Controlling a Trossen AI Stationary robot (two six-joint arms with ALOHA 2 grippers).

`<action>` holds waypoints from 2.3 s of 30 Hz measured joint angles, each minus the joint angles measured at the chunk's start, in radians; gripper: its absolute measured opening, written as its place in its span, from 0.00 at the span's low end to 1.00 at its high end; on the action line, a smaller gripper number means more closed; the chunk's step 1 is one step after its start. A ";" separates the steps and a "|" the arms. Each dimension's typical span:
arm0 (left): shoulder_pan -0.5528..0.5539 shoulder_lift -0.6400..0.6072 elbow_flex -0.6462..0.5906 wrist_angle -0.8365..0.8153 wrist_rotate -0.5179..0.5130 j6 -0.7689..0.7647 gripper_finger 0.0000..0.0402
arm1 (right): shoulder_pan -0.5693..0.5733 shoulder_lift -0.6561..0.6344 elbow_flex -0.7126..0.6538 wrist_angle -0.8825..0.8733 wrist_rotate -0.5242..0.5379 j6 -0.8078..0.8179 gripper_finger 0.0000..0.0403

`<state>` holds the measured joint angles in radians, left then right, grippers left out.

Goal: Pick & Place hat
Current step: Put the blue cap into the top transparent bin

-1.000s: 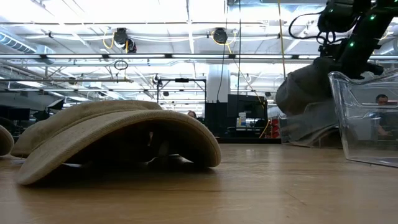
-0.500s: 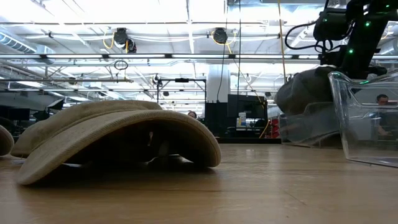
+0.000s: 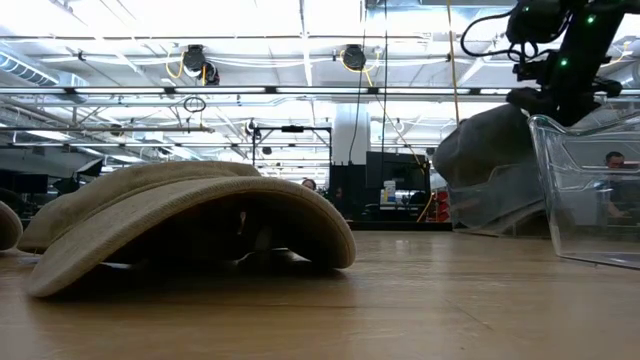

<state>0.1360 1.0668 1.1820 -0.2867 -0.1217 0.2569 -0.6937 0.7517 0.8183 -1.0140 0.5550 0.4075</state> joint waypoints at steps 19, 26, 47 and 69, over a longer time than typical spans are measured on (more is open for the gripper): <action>0.000 0.000 0.000 0.000 0.000 0.000 0.81 | 0.038 -0.001 0.003 0.520 0.118 -0.418 0.28; 0.000 0.000 0.000 0.000 0.000 0.000 0.81 | 0.098 0.018 0.004 0.492 -0.338 -0.412 0.04; 0.000 0.000 0.000 0.000 0.000 0.000 0.81 | -0.045 0.375 -0.059 0.341 0.001 -0.333 0.00; 0.000 0.000 0.000 0.000 0.000 0.000 0.81 | -0.100 0.268 -0.106 0.372 -0.085 -0.296 0.00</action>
<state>0.1358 1.0668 1.1820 -0.2870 -0.1215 0.2571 -0.7940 1.0197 0.7120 -0.6417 0.4701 0.1116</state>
